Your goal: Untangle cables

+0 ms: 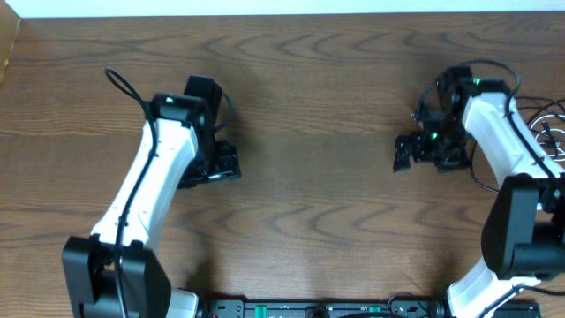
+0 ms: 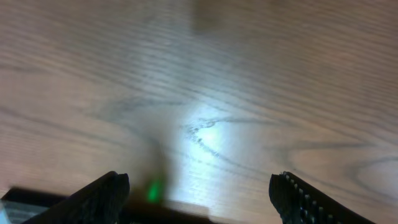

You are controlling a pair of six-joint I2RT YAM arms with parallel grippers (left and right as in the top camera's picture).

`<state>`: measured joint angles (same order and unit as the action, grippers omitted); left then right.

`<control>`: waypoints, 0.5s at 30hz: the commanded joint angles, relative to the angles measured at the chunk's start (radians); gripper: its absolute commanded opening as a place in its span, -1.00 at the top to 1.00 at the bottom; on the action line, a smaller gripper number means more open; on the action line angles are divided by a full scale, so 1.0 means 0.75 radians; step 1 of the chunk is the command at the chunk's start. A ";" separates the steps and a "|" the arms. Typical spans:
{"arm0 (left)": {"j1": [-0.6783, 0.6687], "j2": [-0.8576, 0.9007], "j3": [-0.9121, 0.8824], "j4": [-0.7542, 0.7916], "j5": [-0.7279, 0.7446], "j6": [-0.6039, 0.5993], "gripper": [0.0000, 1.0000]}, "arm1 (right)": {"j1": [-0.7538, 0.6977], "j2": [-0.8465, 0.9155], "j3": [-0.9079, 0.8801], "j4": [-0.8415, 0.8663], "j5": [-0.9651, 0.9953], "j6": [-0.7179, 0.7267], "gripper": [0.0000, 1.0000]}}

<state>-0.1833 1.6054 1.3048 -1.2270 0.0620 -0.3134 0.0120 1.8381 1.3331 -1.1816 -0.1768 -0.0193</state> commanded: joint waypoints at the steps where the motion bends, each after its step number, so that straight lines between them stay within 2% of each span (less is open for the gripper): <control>1: -0.065 -0.138 -0.091 0.075 0.006 0.013 -0.57 | -0.002 -0.169 -0.129 0.084 -0.042 0.056 -0.99; 5: -0.122 -0.339 -0.234 0.229 -0.018 0.012 -0.59 | -0.002 -0.386 -0.278 0.221 -0.042 0.065 -0.98; 6: -0.138 -0.441 -0.296 0.284 -0.032 0.012 -0.68 | -0.002 -0.488 -0.331 0.274 -0.042 0.065 -0.98; 11: -0.151 -0.858 -0.502 0.465 -0.039 0.013 -0.70 | 0.004 -0.890 -0.514 0.448 0.028 0.065 -0.98; 12: -0.150 -0.951 -0.542 0.494 -0.039 0.012 -0.96 | 0.004 -0.970 -0.546 0.472 0.040 0.065 -0.99; 15: -0.150 -1.156 -0.625 0.533 -0.060 0.012 -0.96 | 0.004 -1.167 -0.612 0.517 0.060 0.064 -0.99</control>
<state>-0.2947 0.8539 0.8860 -0.8394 0.0463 -0.3103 0.0124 1.0706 0.9138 -0.8089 -0.1619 0.0189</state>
